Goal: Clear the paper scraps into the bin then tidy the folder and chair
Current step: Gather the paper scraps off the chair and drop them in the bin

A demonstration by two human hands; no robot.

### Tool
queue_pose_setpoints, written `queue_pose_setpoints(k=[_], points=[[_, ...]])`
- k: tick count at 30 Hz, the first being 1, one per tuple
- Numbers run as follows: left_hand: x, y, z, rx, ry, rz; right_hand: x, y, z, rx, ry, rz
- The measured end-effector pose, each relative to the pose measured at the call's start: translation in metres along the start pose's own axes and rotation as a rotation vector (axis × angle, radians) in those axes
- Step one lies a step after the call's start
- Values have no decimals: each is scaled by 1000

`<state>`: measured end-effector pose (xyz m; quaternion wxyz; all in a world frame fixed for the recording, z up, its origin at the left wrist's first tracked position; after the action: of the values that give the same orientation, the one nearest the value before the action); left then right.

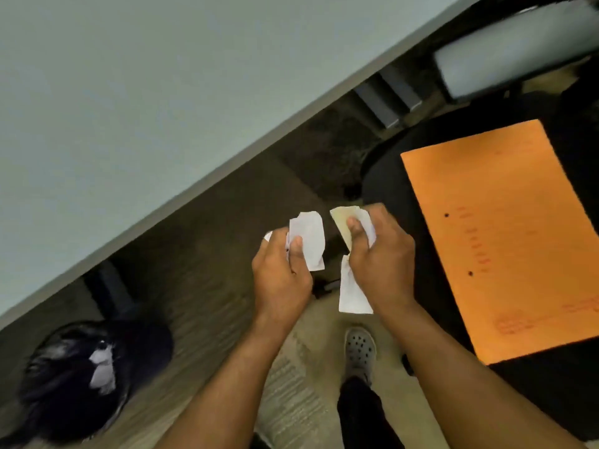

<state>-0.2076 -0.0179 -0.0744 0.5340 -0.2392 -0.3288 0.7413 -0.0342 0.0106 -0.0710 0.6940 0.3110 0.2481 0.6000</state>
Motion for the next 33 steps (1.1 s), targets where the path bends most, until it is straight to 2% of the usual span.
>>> queue_pose_setpoints(k=[3, 10, 16, 21, 23, 26, 28, 31, 33], points=[[-29, 86, 65, 55, -75, 164, -45, 39, -65, 0, 95, 20], [-110, 273, 205, 102, -186, 427, -158, 138, -227, 19, 296, 88], [-174, 412, 295, 174, -315, 629, -255, 187, -364, -61, 509, 69], [-208, 504, 335, 149, -413, 836, -314, 231, -453, -89, 570, 207], [-208, 530, 345, 152, -453, 855, -333, 236, -490, -158, 639, 206], [-194, 559, 354, 192, -467, 827, -350, 230, -542, -275, 740, 68], [-182, 578, 354, 250, -432, 803, -360, 234, -567, -314, 755, 108], [-170, 609, 350, 279, -356, 883, -378, 247, -597, -148, 817, 157], [-169, 628, 344, 172, -334, 954, -388, 247, -619, -31, 896, 51]])
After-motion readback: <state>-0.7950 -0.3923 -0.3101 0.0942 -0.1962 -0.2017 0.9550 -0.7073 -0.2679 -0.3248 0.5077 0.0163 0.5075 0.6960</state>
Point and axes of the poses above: each hand's wrist, its own x-axis towards the middle knuckle, its own z-axis out of the back of the hand, y = z × x, the point moved 8 cm from there along x, towards the middle knuckle, and after that the axes turned 2 degrees about -x, right-handed, at the moved point
